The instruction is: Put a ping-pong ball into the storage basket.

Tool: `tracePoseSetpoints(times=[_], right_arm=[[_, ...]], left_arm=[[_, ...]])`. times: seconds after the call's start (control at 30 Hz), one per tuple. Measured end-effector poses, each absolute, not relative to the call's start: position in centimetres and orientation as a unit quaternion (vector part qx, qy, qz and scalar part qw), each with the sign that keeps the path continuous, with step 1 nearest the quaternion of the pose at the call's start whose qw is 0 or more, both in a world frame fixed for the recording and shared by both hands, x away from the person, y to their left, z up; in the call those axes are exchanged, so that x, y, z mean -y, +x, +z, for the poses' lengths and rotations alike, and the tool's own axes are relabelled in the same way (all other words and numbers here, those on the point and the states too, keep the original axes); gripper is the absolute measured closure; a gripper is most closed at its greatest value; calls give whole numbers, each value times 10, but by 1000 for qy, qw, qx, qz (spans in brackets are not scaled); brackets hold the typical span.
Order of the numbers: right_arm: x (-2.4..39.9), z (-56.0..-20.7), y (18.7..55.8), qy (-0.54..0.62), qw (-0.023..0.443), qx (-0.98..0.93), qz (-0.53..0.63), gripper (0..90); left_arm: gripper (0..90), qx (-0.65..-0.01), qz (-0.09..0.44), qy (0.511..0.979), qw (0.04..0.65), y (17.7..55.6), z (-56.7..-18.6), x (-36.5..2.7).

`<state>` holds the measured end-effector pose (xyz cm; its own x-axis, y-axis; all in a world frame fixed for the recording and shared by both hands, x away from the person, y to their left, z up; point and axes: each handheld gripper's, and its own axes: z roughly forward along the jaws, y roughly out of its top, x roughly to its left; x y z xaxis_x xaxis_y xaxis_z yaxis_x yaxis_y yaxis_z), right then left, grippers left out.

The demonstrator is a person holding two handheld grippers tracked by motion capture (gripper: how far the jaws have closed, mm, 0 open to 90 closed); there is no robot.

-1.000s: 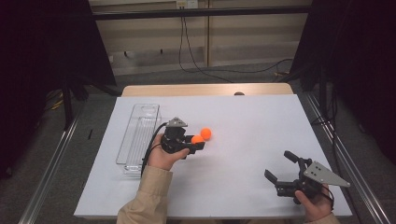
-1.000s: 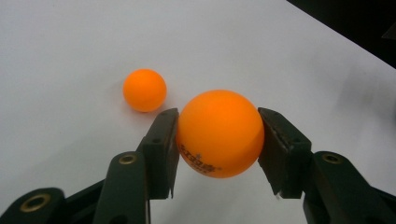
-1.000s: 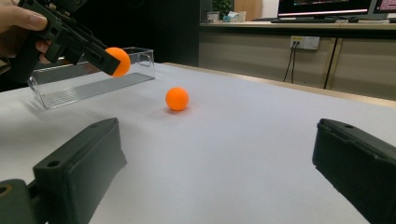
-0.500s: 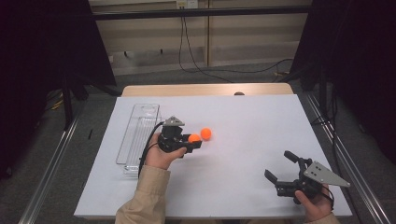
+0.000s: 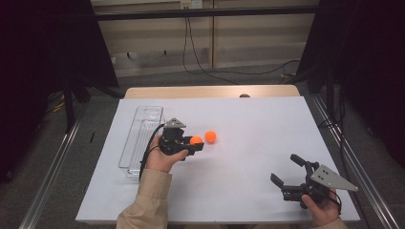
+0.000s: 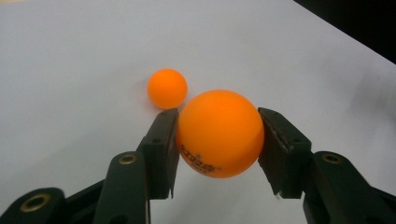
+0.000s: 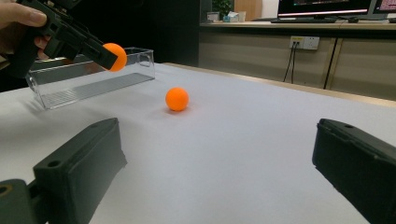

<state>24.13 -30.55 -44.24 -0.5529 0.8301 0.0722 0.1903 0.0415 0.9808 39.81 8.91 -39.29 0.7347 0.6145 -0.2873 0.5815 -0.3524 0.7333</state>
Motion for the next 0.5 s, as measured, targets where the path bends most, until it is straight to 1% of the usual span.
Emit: tracePoseSetpoints(times=[0.5], right_arm=[[305,-442,241,382,278,-666,578,13]], left_arm=[[509,-370,24,820,436,400,-392,-95]])
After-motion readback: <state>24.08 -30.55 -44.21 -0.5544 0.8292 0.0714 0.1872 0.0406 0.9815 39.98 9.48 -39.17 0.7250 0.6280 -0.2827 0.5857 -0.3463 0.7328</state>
